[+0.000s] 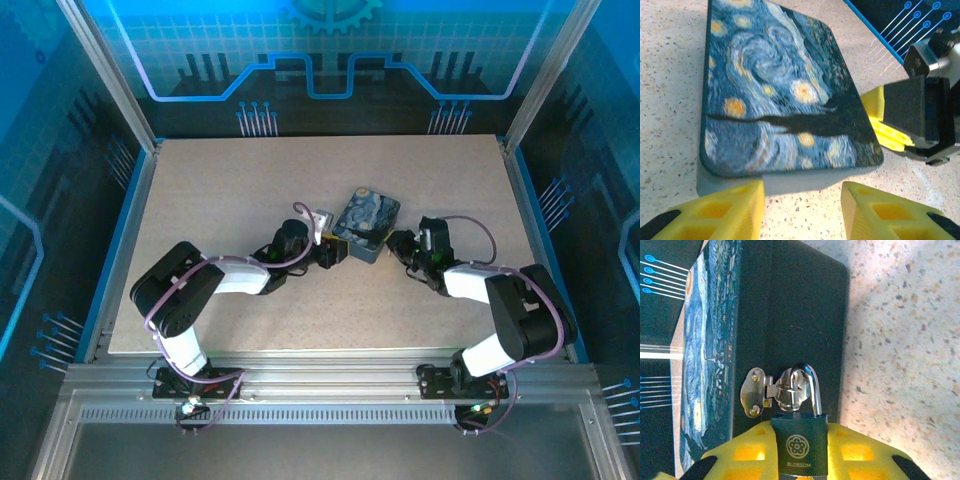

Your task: Unlock a padlock with a key

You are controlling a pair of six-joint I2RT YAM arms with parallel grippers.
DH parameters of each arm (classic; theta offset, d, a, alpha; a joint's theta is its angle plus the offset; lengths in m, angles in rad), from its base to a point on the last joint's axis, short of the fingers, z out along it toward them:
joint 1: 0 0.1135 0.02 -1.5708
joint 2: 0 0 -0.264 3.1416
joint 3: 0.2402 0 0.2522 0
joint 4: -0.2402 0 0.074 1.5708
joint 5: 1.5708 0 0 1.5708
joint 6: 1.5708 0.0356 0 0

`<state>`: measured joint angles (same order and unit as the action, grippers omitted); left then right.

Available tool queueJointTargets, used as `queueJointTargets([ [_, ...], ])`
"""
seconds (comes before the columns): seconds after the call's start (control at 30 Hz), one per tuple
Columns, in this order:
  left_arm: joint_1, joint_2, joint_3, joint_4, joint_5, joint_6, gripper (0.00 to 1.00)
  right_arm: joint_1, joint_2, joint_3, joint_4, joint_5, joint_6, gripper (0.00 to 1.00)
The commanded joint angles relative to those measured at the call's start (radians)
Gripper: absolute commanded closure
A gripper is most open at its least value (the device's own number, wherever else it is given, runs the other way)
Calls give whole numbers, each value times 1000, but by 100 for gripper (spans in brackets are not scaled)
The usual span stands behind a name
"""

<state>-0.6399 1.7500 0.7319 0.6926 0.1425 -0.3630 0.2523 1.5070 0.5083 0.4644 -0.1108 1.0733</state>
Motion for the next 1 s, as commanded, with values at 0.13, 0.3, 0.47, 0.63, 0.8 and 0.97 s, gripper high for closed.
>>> queueJointTargets([
  [0.13,-4,-38,-35,25,5,16,55,-50,74,14,87,21,46,98],
  [0.3,-3,-43,-49,32,6,16,55,-94,166,74,102,-78,59,97],
  [0.47,-4,-43,-52,36,12,19,55,-94,286,136,150,-248,16,100],
  [0.63,-5,-35,-44,39,36,20,56,-68,267,76,256,-279,-54,100],
  [0.8,-5,-23,-31,40,54,19,58,-35,157,32,229,-311,-172,100],
  [0.97,-10,-4,-18,56,89,11,63,-26,40,-60,180,-264,-175,100],
])
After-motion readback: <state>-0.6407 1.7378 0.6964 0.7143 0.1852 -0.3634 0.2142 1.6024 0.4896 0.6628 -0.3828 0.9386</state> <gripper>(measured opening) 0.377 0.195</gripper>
